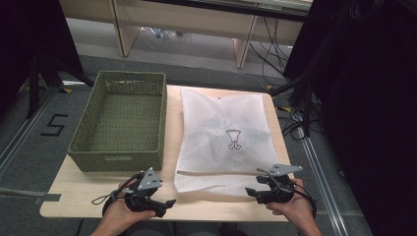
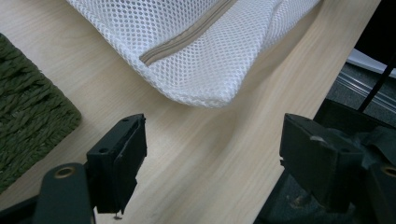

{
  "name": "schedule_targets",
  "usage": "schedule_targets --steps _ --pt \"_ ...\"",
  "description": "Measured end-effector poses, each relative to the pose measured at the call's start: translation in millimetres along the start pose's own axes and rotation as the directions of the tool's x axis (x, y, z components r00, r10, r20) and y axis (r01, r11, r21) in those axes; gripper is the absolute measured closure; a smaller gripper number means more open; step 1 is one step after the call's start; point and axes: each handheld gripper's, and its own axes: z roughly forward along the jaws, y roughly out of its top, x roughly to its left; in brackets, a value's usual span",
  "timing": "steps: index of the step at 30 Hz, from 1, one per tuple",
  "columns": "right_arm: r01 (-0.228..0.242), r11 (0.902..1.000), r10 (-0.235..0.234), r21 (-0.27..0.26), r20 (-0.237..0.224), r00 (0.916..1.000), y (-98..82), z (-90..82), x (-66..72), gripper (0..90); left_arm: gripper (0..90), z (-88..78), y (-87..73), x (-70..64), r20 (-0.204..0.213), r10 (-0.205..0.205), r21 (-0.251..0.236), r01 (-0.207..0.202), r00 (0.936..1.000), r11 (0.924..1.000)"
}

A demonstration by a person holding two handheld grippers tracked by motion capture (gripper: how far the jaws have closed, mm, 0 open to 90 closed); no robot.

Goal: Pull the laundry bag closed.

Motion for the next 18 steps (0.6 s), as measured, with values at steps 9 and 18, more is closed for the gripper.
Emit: schedule_targets --steps 9,18 --pt "0.012 0.9998 -0.012 0.019 0.004 0.9999 -8.3 -1.9 4.2 38.3 23.9 0.1 -2.0 -2.8 -0.009 0.017 0.013 -0.017 0.9998 0.9998" --pt "0.045 0.9987 -0.045 0.026 0.005 0.999 -7.4 0.5 4.4 38.2 24.0 0.1 -1.3 -2.5 -0.015 0.019 0.01 -0.019 0.9997 0.9998"
